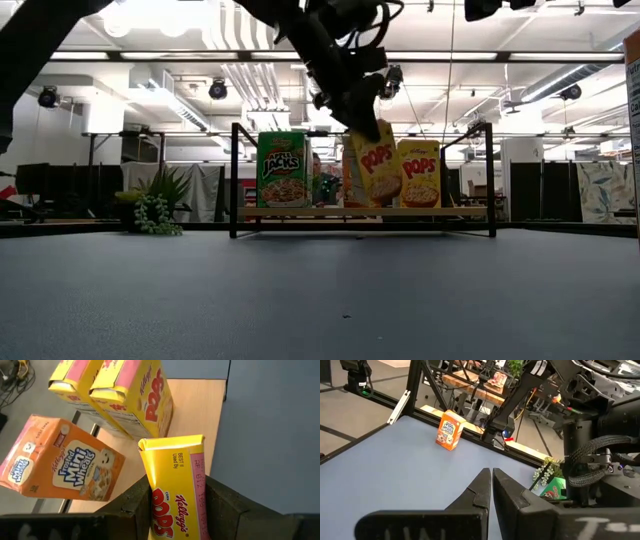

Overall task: Stack cereal on shelf
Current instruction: Stack the yellow cereal box on the shelf

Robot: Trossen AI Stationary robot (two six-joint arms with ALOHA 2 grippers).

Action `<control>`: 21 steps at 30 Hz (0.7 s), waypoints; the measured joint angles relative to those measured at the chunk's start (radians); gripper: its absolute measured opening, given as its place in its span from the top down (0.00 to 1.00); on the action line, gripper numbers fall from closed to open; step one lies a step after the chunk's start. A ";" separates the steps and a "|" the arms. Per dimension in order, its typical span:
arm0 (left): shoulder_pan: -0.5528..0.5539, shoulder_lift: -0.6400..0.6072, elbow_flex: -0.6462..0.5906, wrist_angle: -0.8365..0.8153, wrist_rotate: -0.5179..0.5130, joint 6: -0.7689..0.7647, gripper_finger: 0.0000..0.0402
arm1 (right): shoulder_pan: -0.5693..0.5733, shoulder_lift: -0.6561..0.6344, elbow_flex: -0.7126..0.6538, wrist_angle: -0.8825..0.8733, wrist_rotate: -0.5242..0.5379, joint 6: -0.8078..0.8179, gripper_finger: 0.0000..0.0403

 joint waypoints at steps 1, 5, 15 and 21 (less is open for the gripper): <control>0.001 0.000 0.000 0.001 0.004 0.001 0.68 | 0.000 0.000 0.000 0.000 0.000 0.002 0.98; 0.004 0.000 0.000 0.008 0.039 0.007 0.68 | 0.000 0.000 0.000 0.000 0.000 0.004 0.98; 0.012 0.003 0.000 0.013 0.068 0.014 0.58 | 0.000 0.000 0.000 0.000 0.000 0.000 0.98; 0.017 0.003 0.000 0.028 0.068 0.020 0.52 | 0.000 0.000 0.000 0.000 0.001 -0.002 0.98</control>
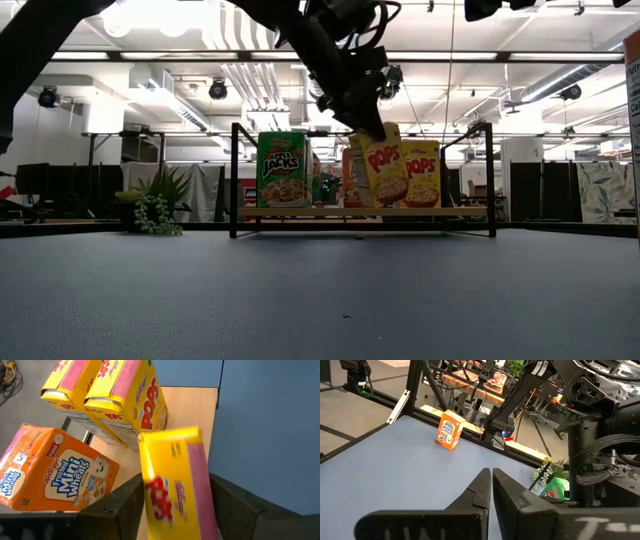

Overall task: Stack cereal on shelf
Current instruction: Stack the yellow cereal box on the shelf

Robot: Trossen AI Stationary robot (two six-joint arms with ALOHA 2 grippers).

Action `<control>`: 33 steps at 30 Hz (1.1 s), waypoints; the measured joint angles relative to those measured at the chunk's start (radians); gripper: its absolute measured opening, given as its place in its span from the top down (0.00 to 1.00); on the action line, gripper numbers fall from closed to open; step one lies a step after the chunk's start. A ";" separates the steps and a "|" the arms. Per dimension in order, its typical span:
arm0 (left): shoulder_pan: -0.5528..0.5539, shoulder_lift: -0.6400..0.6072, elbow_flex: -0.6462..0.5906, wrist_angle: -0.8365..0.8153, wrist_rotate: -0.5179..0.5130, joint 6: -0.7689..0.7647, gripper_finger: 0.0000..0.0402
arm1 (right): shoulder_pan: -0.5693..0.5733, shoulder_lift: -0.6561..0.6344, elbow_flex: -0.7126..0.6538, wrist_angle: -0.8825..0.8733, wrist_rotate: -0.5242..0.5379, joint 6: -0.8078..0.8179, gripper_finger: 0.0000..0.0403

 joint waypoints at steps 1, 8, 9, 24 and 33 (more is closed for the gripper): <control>0.000 0.000 0.000 0.003 0.000 0.002 0.51 | 0.000 0.000 0.000 0.000 0.000 0.000 0.98; 0.003 0.000 0.000 0.026 0.000 0.004 0.49 | 0.000 0.000 0.000 0.000 0.001 0.000 0.98; 0.003 0.000 0.000 0.029 0.000 0.005 0.49 | 0.000 0.000 0.000 0.000 0.001 0.000 0.98; -0.041 -0.011 0.176 -0.244 0.010 0.037 0.49 | 0.000 0.001 0.000 -0.002 0.030 0.023 0.98; -0.167 -0.118 0.074 -0.227 0.039 -0.059 0.49 | 0.000 0.002 0.000 -0.054 0.088 0.072 0.98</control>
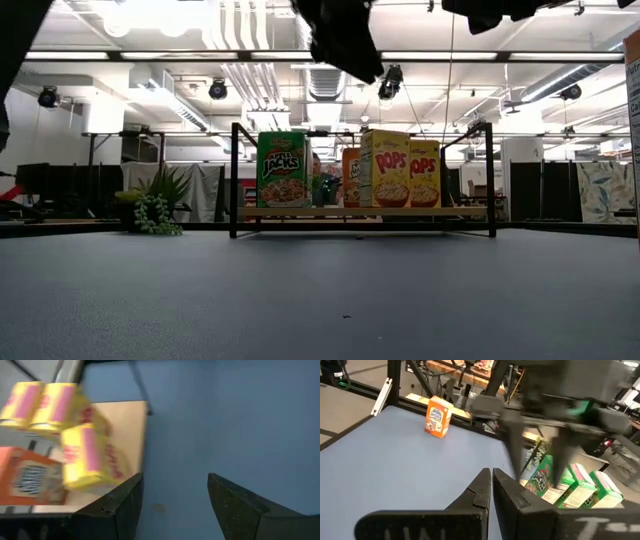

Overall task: Stack cereal on shelf
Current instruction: Stack the yellow cereal box on the shelf

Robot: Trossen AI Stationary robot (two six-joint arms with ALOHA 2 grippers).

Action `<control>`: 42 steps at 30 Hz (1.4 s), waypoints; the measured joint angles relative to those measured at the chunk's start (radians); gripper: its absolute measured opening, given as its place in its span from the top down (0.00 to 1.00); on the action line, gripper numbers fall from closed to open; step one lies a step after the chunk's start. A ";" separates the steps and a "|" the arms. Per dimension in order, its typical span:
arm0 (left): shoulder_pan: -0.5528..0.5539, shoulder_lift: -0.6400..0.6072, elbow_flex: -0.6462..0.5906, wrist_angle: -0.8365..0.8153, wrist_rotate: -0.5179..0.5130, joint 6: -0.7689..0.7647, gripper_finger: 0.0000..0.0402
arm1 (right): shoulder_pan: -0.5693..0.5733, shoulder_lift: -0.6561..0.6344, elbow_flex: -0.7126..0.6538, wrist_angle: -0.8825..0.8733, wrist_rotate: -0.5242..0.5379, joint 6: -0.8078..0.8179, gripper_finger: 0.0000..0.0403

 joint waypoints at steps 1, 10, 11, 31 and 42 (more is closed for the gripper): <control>-0.019 -0.022 -0.036 0.023 -0.002 -0.005 0.50 | 0.000 0.003 0.000 0.001 0.000 0.006 0.98; -0.149 -0.314 -0.469 0.405 -0.009 -0.060 0.54 | 0.000 0.056 0.000 -0.001 0.008 0.030 0.98; -0.162 -0.348 -0.525 0.466 -0.021 -0.060 0.54 | 0.000 0.068 0.000 0.003 0.016 0.038 0.98; -0.217 -0.857 -1.249 1.103 -0.115 -0.071 0.58 | -0.081 0.330 0.261 -0.269 0.217 0.211 0.98; -0.216 -0.966 -1.307 1.108 -0.115 -0.071 0.58 | -0.399 0.581 0.730 -0.783 -0.114 0.053 0.98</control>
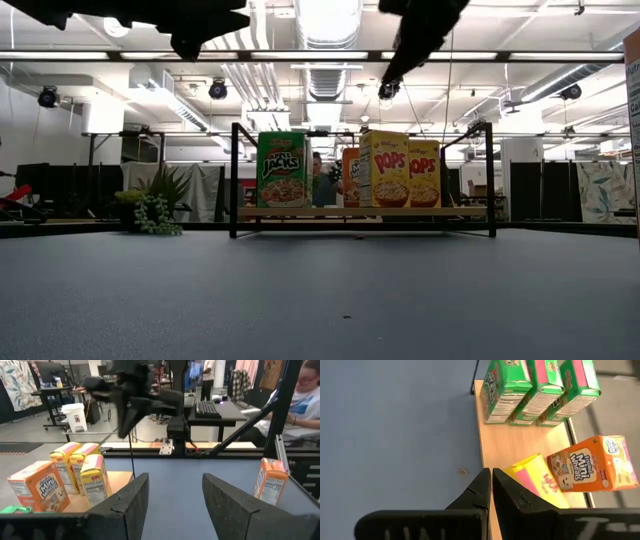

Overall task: Stack cereal on shelf
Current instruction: Stack the yellow cereal box on the shelf

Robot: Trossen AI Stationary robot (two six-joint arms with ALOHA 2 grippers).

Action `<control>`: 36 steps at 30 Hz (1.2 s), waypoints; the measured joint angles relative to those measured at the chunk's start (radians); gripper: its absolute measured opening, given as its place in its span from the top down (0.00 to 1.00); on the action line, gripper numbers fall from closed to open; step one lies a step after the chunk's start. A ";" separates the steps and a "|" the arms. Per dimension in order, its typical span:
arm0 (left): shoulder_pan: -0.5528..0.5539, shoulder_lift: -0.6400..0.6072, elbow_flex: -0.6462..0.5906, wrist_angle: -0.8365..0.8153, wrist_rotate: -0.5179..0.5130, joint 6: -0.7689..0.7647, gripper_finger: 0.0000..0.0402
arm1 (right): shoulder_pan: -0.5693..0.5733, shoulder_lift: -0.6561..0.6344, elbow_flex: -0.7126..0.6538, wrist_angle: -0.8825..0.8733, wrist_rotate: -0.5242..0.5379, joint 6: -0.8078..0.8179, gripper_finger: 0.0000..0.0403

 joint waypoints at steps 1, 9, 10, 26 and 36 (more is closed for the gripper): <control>0.000 0.000 0.001 0.002 0.000 0.000 0.58 | -0.027 0.023 0.035 -0.024 -0.034 -0.015 0.98; 0.000 0.004 0.001 -0.019 0.001 -0.005 0.58 | -0.158 0.170 0.211 -0.187 -0.098 -0.082 0.90; 0.000 0.003 0.001 -0.019 0.001 -0.005 0.58 | -0.167 0.182 0.220 -0.193 -0.098 -0.082 0.87; -0.001 0.004 0.001 -0.042 0.002 -0.016 0.58 | -0.180 0.280 0.236 -0.215 -0.003 -0.209 0.28; 0.000 0.004 0.001 -0.057 0.003 -0.016 0.58 | -0.180 0.334 0.236 -0.225 -0.006 -0.232 0.25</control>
